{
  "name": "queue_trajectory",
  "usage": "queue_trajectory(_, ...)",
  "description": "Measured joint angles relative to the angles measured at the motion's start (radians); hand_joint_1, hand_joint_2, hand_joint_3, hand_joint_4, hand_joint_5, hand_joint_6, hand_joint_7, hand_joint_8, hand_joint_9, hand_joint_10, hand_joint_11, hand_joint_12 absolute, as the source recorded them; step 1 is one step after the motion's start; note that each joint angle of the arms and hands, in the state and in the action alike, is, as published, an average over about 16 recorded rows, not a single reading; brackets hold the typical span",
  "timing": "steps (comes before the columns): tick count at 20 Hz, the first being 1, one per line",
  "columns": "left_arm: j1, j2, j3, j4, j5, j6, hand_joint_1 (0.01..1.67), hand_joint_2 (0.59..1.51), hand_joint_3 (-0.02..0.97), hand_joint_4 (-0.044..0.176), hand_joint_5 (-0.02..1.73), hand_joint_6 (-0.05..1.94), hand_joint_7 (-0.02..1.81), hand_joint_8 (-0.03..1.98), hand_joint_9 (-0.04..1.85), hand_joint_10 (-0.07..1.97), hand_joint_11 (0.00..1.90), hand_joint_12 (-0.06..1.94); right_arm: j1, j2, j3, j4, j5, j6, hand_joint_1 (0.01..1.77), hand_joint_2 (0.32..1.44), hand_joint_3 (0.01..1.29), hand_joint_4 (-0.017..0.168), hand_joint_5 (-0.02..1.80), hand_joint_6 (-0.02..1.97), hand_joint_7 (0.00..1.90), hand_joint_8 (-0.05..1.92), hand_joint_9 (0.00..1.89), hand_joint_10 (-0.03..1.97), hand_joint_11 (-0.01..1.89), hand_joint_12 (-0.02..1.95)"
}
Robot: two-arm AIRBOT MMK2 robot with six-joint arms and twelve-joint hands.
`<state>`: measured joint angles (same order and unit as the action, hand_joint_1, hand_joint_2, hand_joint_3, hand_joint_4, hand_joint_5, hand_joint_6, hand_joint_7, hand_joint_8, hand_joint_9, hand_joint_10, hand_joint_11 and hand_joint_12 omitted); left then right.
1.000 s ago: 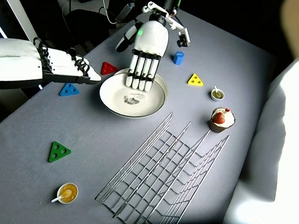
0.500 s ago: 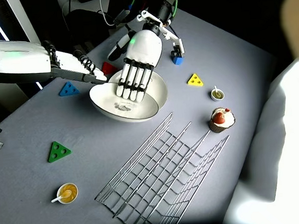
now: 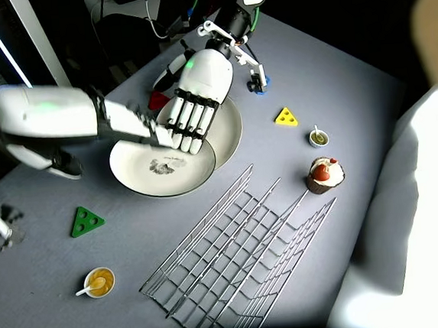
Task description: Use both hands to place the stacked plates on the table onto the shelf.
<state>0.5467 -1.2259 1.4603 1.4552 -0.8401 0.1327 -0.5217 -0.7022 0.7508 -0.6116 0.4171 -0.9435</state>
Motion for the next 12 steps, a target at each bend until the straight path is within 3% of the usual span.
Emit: queue_trajectory(12,0.005,0.014,0.036,-0.010,-0.012,-0.019,0.03,0.988,0.003,-0.004,0.15,-0.03,0.20,-0.01,0.20,0.01,0.18,0.02,-0.006,-0.098,0.063,0.105,0.001,-0.058,1.07,0.88,0.02,0.009,0.32,0.01,0.26,0.00,0.25,0.00,0.29,0.03)
